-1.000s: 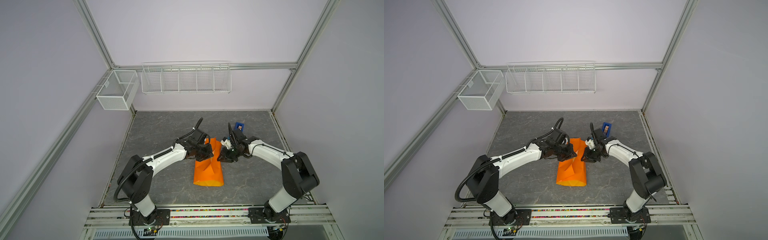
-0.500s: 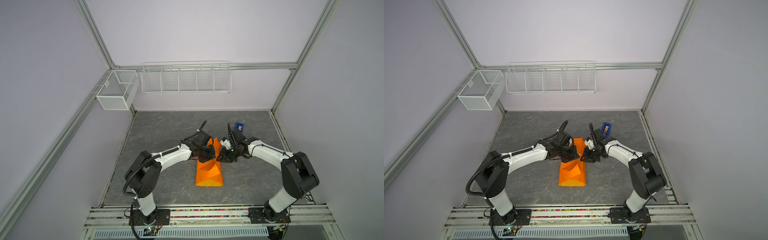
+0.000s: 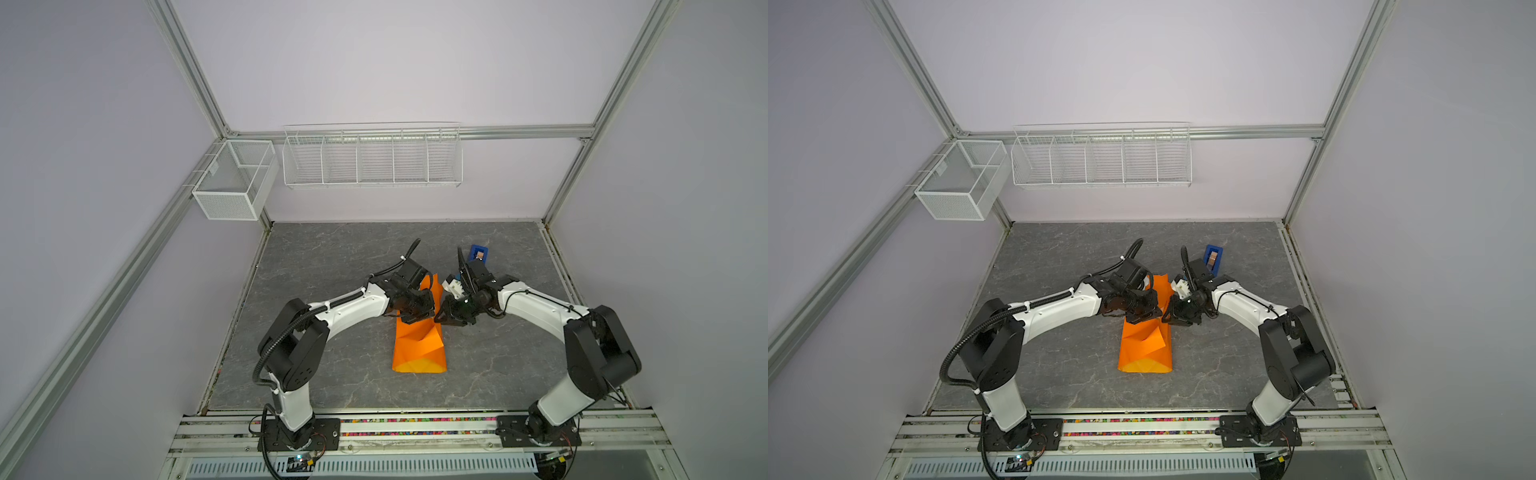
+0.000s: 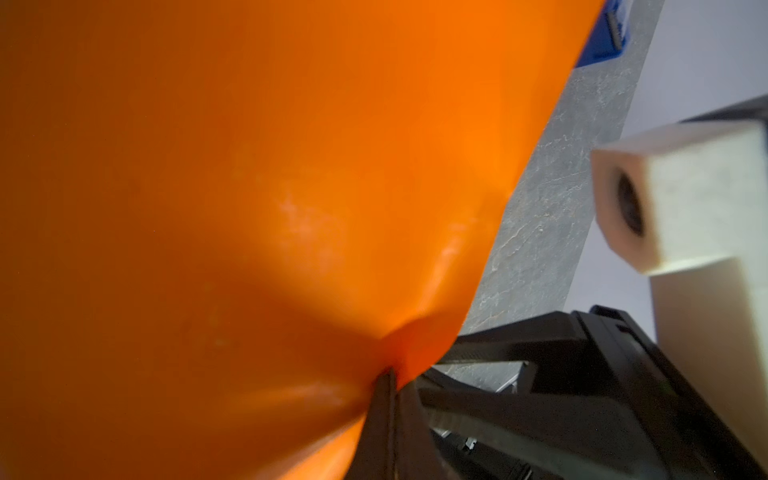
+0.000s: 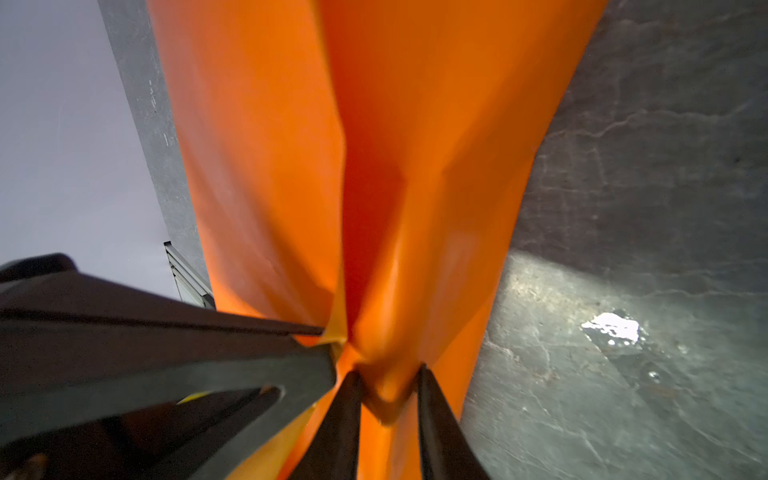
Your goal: Wrap the gift box in paper
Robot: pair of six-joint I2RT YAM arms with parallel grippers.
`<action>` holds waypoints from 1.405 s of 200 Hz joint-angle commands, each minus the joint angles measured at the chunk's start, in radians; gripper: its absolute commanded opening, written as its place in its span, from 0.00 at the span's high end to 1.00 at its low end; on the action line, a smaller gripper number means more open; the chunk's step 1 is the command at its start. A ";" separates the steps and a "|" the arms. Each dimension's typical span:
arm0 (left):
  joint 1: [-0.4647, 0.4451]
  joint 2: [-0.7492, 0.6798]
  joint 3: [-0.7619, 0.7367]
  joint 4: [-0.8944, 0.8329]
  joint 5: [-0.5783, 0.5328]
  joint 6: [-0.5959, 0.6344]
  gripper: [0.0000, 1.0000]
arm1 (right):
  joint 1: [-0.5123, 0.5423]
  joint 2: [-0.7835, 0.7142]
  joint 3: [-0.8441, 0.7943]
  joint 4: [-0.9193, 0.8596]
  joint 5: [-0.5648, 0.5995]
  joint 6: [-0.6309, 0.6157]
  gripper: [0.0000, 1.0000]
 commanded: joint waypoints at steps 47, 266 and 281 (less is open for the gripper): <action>-0.033 0.051 -0.059 0.138 0.088 -0.015 0.90 | 0.019 0.011 -0.041 -0.009 0.031 0.006 0.74; 0.004 -0.022 -0.228 0.191 0.071 -0.049 0.81 | -0.098 -0.018 -0.053 0.156 -0.128 0.103 0.58; 0.004 -0.023 -0.231 0.192 0.071 -0.051 0.82 | -0.098 0.005 -0.039 0.159 -0.129 0.103 0.58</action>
